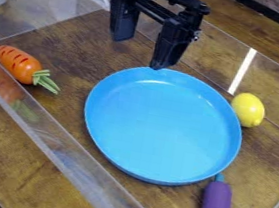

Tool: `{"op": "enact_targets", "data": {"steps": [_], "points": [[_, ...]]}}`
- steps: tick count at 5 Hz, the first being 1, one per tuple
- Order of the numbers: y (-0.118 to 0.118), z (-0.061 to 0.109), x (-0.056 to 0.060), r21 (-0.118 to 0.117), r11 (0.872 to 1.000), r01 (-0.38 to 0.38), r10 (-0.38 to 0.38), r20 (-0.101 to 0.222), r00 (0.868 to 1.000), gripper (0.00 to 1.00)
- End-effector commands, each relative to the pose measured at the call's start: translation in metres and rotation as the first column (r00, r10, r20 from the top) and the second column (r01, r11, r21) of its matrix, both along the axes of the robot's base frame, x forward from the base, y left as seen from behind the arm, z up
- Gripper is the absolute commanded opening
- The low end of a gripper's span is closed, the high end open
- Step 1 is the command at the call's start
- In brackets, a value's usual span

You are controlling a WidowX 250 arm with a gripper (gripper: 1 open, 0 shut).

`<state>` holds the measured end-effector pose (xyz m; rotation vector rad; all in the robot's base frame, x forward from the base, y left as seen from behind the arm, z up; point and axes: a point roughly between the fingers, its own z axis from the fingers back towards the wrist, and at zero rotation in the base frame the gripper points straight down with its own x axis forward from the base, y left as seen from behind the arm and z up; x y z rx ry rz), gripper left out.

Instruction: Put the carrot on the blue tray

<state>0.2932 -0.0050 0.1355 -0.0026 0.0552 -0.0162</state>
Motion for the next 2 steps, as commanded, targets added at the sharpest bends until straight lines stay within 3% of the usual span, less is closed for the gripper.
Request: {"op": "enact_targets", "data": {"steps": [1,2], "points": [[-0.0064,-0.0194,0.0021,-0.002,1.0,0.009,-0.009,-0.015,1.0,1.0],[0.003,-0.0208,0.0034,-0.003,0.99,0.141,-0.141,-0.029,0.99,1.0]]}}
